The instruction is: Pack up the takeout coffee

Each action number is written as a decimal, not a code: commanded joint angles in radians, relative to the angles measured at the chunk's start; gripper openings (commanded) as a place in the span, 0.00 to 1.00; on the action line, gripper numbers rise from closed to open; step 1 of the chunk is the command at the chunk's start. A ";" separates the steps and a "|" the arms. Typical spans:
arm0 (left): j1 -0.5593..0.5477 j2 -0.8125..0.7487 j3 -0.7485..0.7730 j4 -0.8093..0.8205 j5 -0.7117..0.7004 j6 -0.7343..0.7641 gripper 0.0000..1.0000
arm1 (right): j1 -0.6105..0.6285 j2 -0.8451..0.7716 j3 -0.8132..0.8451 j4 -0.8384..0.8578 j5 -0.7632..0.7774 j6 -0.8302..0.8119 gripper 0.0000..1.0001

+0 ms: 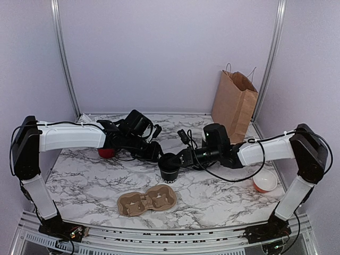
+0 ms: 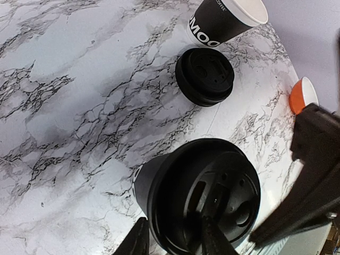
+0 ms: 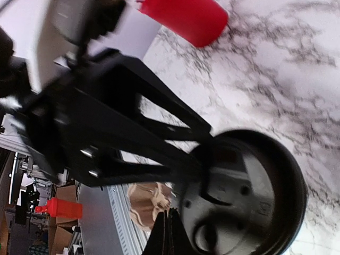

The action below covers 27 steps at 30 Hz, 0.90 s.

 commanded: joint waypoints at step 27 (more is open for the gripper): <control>0.001 0.027 -0.002 -0.031 -0.008 0.005 0.33 | -0.054 -0.024 -0.032 -0.007 0.096 0.030 0.00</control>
